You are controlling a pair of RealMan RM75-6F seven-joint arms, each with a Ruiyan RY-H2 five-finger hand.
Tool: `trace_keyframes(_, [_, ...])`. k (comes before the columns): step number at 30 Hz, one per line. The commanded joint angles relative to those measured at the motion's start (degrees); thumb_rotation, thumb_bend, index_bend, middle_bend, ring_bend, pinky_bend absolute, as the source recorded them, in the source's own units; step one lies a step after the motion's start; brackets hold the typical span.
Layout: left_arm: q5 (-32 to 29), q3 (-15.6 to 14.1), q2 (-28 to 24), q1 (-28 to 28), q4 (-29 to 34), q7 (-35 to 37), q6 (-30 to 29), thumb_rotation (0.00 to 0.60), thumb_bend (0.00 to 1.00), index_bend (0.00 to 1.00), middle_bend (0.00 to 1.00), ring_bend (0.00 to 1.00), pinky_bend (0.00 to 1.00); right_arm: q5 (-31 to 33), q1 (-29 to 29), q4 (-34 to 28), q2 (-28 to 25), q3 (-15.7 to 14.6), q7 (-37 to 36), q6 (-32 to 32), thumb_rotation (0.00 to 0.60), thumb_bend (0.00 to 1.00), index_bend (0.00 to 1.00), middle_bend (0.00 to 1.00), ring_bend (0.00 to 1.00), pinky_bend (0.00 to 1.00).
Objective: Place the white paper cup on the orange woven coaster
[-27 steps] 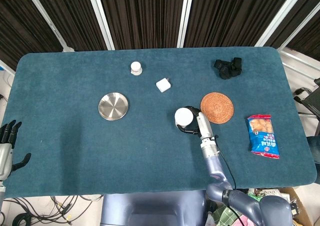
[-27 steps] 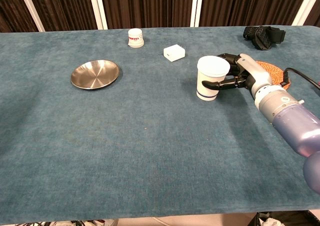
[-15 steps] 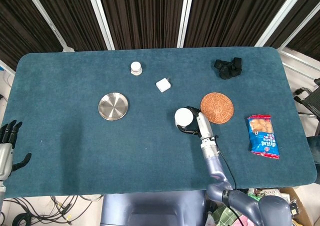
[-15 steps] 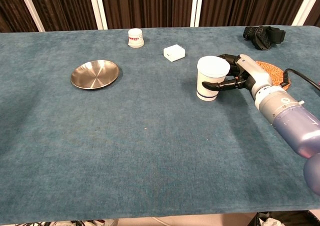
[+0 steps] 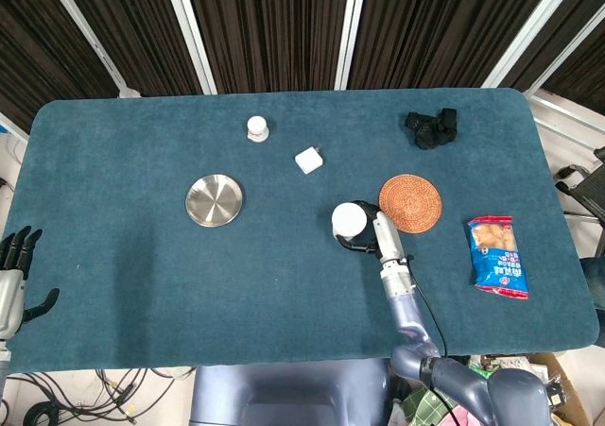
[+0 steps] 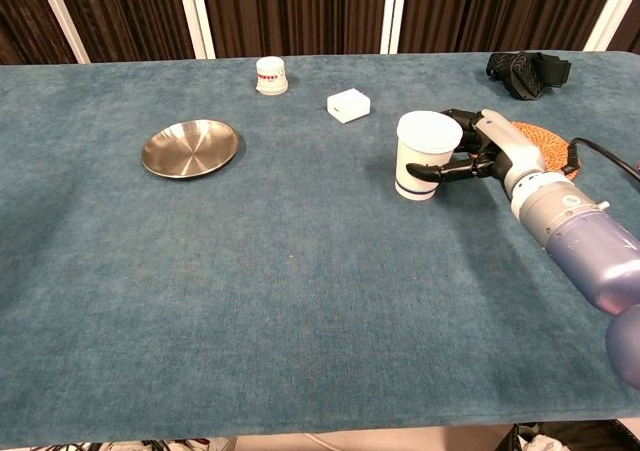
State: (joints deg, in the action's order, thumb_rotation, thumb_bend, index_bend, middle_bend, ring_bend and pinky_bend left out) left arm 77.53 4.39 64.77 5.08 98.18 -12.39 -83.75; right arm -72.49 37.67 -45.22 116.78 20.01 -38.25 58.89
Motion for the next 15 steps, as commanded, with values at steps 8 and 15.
trace_keyframes(8, [0.0,-0.1,0.0,0.0,0.0,-0.1,0.0,0.600,0.27,0.00,0.01,0.00,0.00,0.1,0.1,0.3,-0.2,0.1,-0.4,-0.5,0.600,0.13,0.34,0.35,0.35,0.11])
trace_keyframes(15, [-0.4,-0.1,0.0,0.0,0.2,-0.3,0.3,0.600,0.27,0.00,0.01,0.00,0.00,0.4,0.4,-0.1,-0.8,0.6,-0.5,-0.7,0.600,0.13,0.34,0.35,0.35,0.11])
